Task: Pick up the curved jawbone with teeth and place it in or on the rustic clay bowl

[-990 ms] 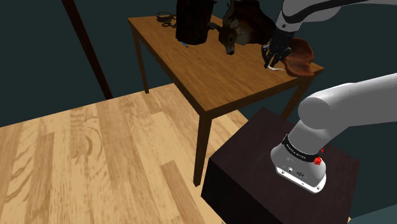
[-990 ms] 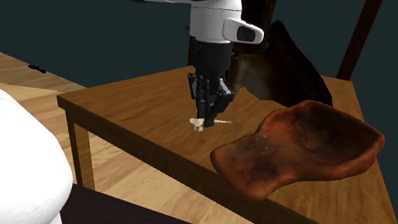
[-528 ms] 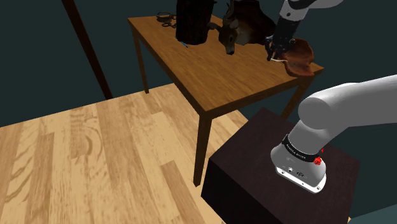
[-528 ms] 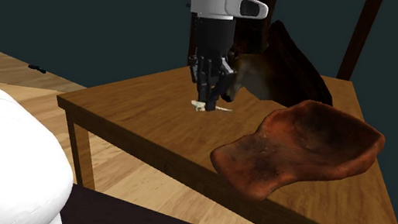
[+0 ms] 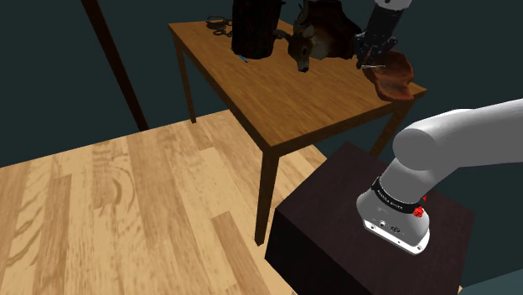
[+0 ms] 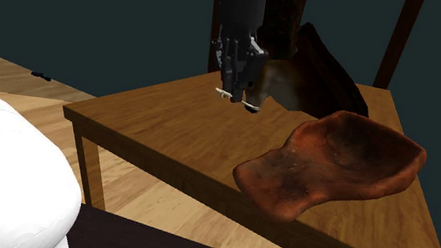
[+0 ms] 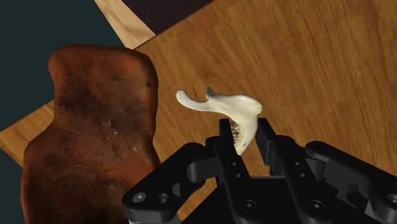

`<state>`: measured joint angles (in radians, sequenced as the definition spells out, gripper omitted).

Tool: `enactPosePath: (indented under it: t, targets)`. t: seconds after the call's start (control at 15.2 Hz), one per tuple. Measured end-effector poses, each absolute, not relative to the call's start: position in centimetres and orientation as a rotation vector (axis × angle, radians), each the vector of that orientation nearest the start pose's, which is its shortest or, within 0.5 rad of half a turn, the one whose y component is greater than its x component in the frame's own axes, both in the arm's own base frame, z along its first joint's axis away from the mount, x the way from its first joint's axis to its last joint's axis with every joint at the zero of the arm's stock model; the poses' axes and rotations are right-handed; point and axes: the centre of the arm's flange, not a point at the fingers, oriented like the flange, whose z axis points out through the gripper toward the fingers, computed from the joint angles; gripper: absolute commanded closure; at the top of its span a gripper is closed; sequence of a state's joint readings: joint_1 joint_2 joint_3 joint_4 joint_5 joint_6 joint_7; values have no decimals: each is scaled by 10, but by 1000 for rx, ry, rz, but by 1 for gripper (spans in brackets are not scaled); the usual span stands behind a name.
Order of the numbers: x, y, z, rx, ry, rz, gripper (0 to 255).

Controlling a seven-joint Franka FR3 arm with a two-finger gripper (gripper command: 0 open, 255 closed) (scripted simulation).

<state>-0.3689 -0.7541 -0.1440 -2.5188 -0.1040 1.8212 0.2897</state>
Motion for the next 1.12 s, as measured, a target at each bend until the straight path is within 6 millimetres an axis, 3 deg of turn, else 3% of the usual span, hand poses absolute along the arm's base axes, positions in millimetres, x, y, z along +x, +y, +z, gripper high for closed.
enactPosePath:
  t: [0.86,1.12]
  targets:
    - [282,-175,589,-2933,1143,-82,255]
    - [270,-214,592,-2932,1144,-81,255]
